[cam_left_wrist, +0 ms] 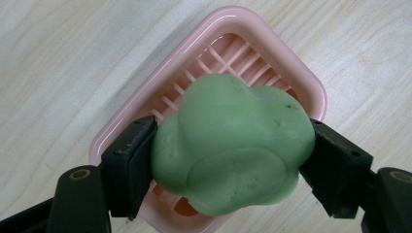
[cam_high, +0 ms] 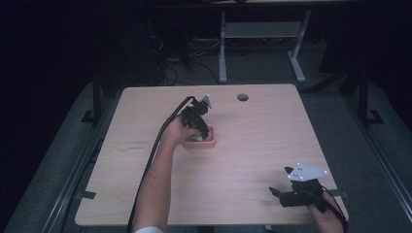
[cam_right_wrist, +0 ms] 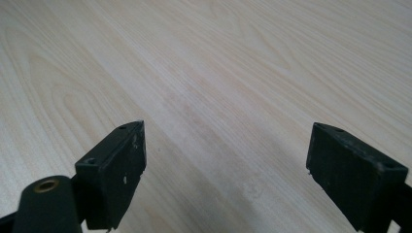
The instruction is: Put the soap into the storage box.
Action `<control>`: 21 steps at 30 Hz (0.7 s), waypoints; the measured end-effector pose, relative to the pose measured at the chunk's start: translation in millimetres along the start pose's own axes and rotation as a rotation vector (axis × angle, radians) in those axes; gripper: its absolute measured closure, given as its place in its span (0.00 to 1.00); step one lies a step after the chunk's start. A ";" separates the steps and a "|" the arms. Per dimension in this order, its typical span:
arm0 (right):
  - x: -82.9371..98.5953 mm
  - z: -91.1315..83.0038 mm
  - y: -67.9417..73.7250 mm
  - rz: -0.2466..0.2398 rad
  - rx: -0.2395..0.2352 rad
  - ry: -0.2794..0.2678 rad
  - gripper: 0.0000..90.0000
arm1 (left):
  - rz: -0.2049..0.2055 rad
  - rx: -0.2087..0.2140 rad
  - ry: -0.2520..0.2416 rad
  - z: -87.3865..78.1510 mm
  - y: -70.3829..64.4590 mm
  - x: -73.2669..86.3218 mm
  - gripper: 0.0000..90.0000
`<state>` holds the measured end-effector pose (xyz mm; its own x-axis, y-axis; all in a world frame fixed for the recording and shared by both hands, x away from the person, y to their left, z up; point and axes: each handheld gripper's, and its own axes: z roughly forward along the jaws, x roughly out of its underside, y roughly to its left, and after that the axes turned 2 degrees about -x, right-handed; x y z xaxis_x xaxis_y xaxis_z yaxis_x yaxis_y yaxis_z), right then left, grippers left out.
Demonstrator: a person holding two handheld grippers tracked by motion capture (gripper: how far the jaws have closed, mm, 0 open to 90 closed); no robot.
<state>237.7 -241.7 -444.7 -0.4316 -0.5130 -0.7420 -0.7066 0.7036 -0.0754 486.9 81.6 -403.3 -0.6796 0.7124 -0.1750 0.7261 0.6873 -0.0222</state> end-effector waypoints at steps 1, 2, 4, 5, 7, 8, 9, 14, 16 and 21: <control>0.0 -0.1 0.0 0.001 0.000 0.000 0.15 | -0.002 -0.003 0.003 1.1 0.4 -0.6 0.29; 0.0 -0.2 -0.1 0.002 -0.001 0.000 0.15 | 0.001 -0.006 0.007 1.8 1.1 -1.1 0.29; 0.0 -0.3 -0.2 0.001 0.000 -0.001 0.15 | -0.020 0.004 0.014 4.0 0.9 -1.6 0.29; 0.1 -0.4 -0.2 0.001 0.000 -0.001 0.15 | -0.024 -0.002 0.016 5.0 0.8 -2.1 0.29; 0.1 -0.4 -0.3 0.001 -0.001 -0.001 0.15 | -0.015 -0.017 0.021 6.3 1.2 -3.3 0.29; 0.1 -0.5 -0.3 0.000 -0.001 -0.001 0.15 | -0.022 -0.017 0.017 6.9 0.0 -3.8 0.29; 0.1 -0.5 -0.2 0.001 -0.001 -0.002 0.15 | -0.011 -0.025 0.023 6.9 0.2 -4.4 0.29; -0.1 -0.3 0.2 0.000 -0.002 -0.001 0.15 | -0.003 -0.040 0.031 8.3 -1.5 -6.3 0.29; -0.2 -0.2 0.3 0.000 -0.002 -0.001 0.15 | -0.011 -0.047 0.029 10.4 -3.7 -6.6 0.29; -0.1 -0.3 0.4 -0.001 -0.002 -0.002 0.15 | -0.012 -0.066 0.036 14.2 -6.4 -7.2 0.28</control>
<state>237.4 -241.5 -444.4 -0.4300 -0.5127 -0.7431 -0.7080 0.7022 -0.0747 488.6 70.1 -416.0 -0.6927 0.7077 -0.1395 0.7100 0.7030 0.0407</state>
